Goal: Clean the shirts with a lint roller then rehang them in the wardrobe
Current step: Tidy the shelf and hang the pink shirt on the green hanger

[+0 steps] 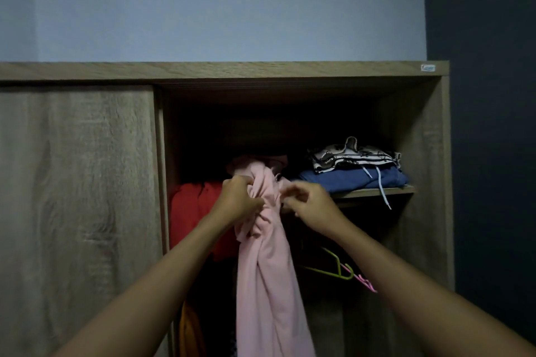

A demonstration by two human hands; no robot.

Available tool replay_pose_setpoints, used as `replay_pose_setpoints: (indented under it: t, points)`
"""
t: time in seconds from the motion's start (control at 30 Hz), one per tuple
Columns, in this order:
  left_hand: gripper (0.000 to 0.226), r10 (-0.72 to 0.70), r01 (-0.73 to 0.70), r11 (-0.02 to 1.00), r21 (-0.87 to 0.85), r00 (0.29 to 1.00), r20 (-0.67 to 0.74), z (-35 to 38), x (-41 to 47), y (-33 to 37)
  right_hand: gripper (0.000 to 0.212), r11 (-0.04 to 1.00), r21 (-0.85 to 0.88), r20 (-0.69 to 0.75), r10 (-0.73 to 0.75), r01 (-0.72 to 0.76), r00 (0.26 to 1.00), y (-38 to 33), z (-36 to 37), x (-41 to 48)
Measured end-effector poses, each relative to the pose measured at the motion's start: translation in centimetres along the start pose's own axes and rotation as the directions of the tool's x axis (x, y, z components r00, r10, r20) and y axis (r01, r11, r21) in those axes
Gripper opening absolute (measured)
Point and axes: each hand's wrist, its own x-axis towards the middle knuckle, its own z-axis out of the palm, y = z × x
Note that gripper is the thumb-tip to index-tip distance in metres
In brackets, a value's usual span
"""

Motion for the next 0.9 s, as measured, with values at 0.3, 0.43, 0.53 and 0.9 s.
replay_pose_setpoints:
  t: [0.3, 0.43, 0.53, 0.9]
  points:
    - [0.013, 0.127, -0.129, 0.991, -0.027, 0.990, -0.053, -1.2, -3.0, -0.9, 0.026, 0.821, -0.563, 0.190, 0.014, 0.097, 0.982, -0.3, -0.3, 4.5]
    - [0.019, 0.097, -0.103, 0.994, -0.047, 0.989, -0.110, -2.1, -3.4, -1.2, 0.017, 0.834, -0.548, 0.145, 0.024, 0.060, 0.989, -0.1, 0.3, 5.5]
    - [0.018, 0.061, -0.069, 0.996, -0.050, 0.989, -0.134, -3.0, -3.5, -1.7, 0.022, 0.810, -0.574, 0.081, -0.090, 0.120, 0.993, -1.7, -0.4, 5.5]
    - [0.021, 0.201, -0.230, 0.968, -0.104, 0.952, -0.232, -3.9, -3.7, -0.3, 0.029, 0.649, -0.760, 0.017, 0.009, 0.007, 1.000, 3.3, -1.6, 4.0]
